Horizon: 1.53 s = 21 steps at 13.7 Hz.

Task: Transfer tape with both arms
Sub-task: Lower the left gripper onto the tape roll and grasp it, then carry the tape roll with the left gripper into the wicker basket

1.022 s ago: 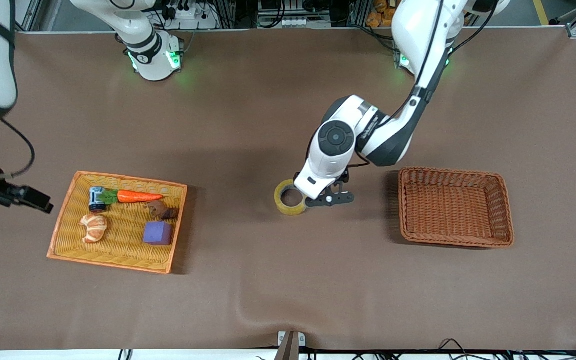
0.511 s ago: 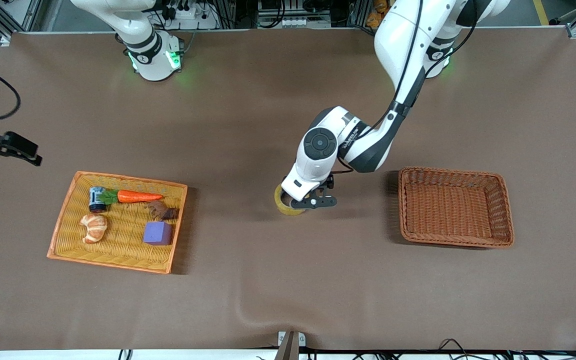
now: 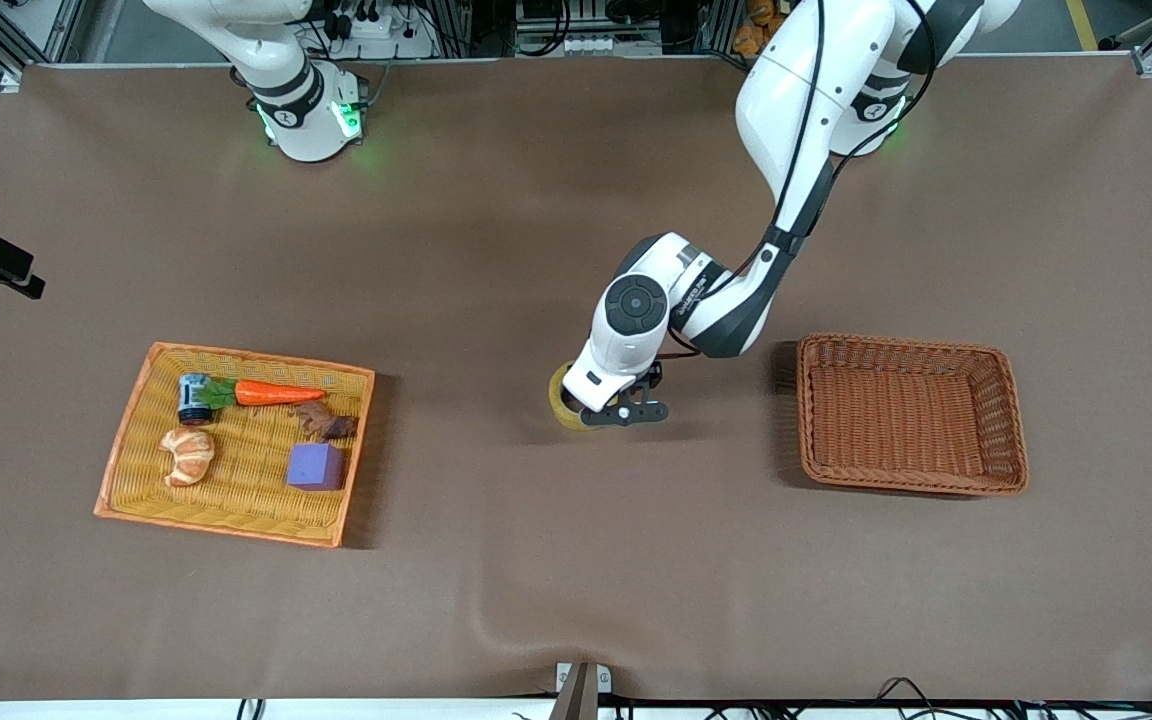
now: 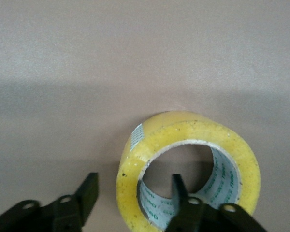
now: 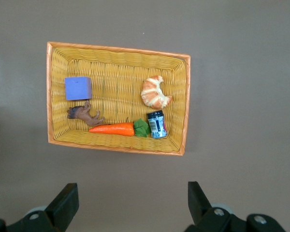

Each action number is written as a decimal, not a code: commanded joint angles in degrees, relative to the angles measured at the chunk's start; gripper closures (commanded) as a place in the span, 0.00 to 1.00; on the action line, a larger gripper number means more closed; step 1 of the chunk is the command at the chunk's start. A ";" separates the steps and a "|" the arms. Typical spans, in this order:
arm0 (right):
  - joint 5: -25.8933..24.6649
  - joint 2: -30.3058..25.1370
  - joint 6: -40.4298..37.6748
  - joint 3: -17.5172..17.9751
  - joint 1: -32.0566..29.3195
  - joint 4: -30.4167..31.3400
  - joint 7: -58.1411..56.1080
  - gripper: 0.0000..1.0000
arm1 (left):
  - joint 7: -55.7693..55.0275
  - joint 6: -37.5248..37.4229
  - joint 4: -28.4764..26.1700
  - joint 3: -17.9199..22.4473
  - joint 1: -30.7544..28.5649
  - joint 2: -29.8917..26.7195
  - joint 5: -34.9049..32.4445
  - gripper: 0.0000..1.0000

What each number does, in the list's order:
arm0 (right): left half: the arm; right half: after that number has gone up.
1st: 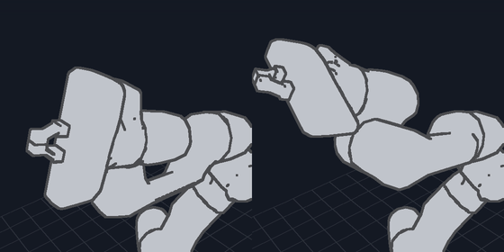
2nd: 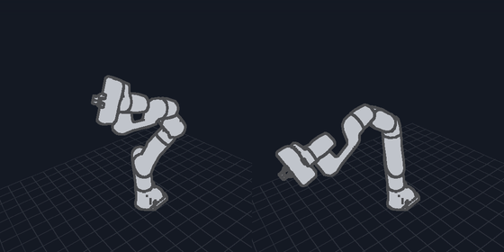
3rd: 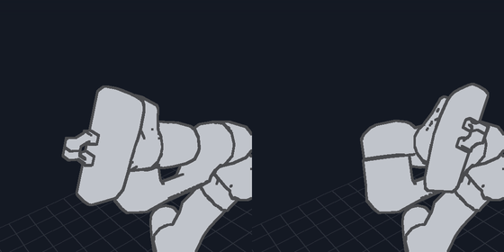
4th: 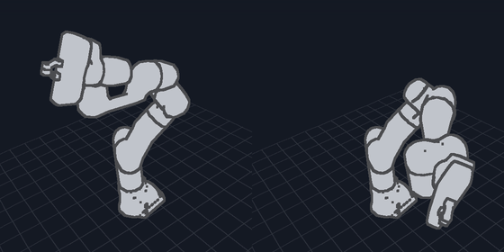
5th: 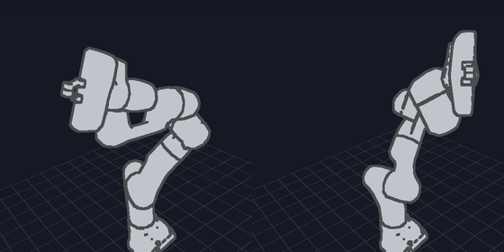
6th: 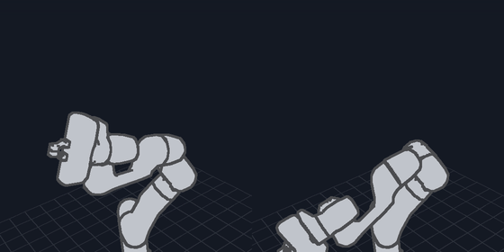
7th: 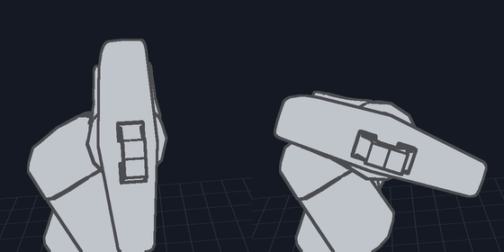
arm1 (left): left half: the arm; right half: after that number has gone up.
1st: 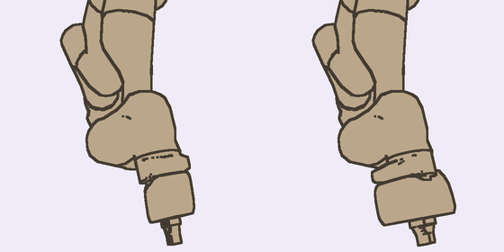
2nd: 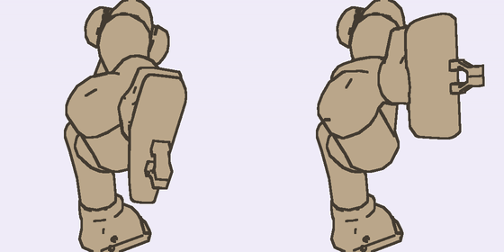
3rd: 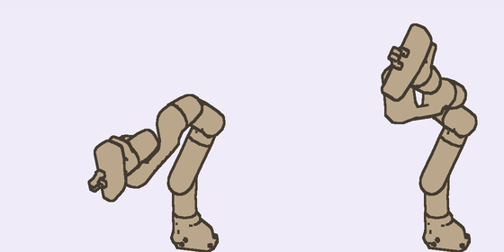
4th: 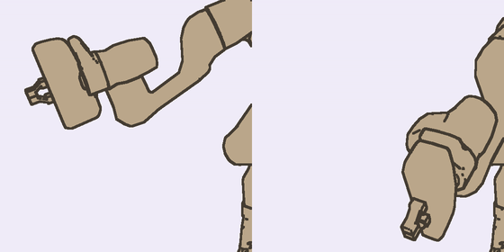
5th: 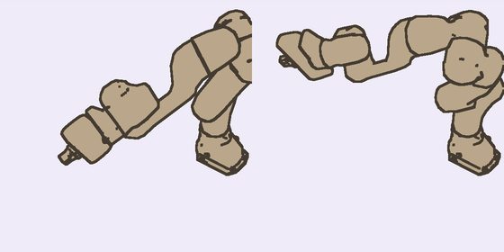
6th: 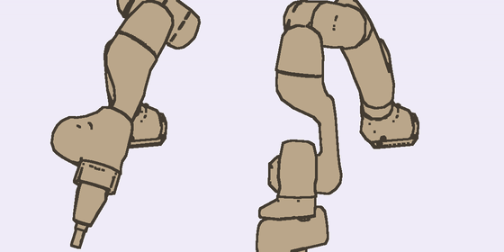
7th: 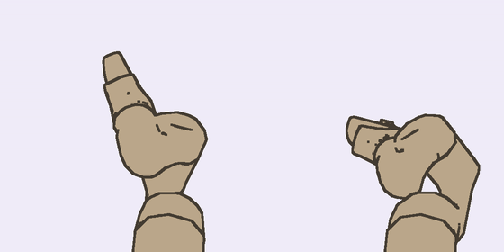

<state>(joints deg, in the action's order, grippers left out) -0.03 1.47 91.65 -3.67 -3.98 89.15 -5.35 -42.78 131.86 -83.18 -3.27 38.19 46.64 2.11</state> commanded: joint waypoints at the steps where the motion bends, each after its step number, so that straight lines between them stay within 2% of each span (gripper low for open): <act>1: -0.32 -0.50 -1.64 1.21 -0.86 0.41 -0.54 0.00 | 1.89 0.59 1.44 0.64 0.74 1.44 -0.17 0.74; 2: -0.32 -0.24 -4.00 1.29 -0.68 0.41 -0.62 0.00 | 4.52 0.59 1.44 0.64 1.18 1.53 -2.18 0.95; 3: -0.32 -0.24 -5.06 1.29 -0.59 0.41 -0.54 0.00 | 5.24 0.59 1.44 0.55 1.09 1.44 -2.98 1.00; 5: -0.14 -0.24 -5.34 1.21 -0.86 0.32 -0.01 0.00 | 5.33 0.51 1.44 0.64 0.92 0.48 -3.42 1.00; 7: -0.05 -0.24 -5.34 1.21 -0.68 0.32 0.08 0.00 | 5.68 -1.59 1.35 1.25 -0.74 -4.07 -3.69 1.00; 9: -0.05 -0.24 -5.25 1.21 -0.77 0.32 0.08 0.00 | 5.69 -4.14 1.00 0.99 -5.12 -8.20 -2.99 1.00; 11: 0.03 -0.15 -4.73 1.29 -0.68 0.32 0.08 0.00 | 7.08 -10.88 0.65 0.81 -10.04 -12.95 -2.99 1.00; 14: 2.41 -0.15 -2.18 1.21 -1.03 0.23 -0.01 0.00 | 19.44 -20.04 0.04 0.64 -18.30 -17.71 -2.99 1.00; 16: 2.32 -0.06 -0.94 1.21 -0.51 0.32 -0.01 0.00 | 29.19 -21.90 -3.20 0.64 -23.84 -19.99 -2.90 1.00; 18: 1.88 -0.06 -3.04 1.21 -0.77 0.59 -0.53 0.00 | 36.94 -21.30 -7.24 0.55 -29.99 -20.97 -2.90 1.00; 21: 1.44 -0.15 -3.06 1.03 -1.12 0.15 -0.10 0.00 | 39.17 -18.85 -12.34 0.46 -33.89 -20.97 -2.81 1.00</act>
<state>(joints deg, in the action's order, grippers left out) 1.23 1.74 88.71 -3.01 -4.01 89.34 -5.33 -4.13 110.64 -90.28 -1.81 5.12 27.90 -0.49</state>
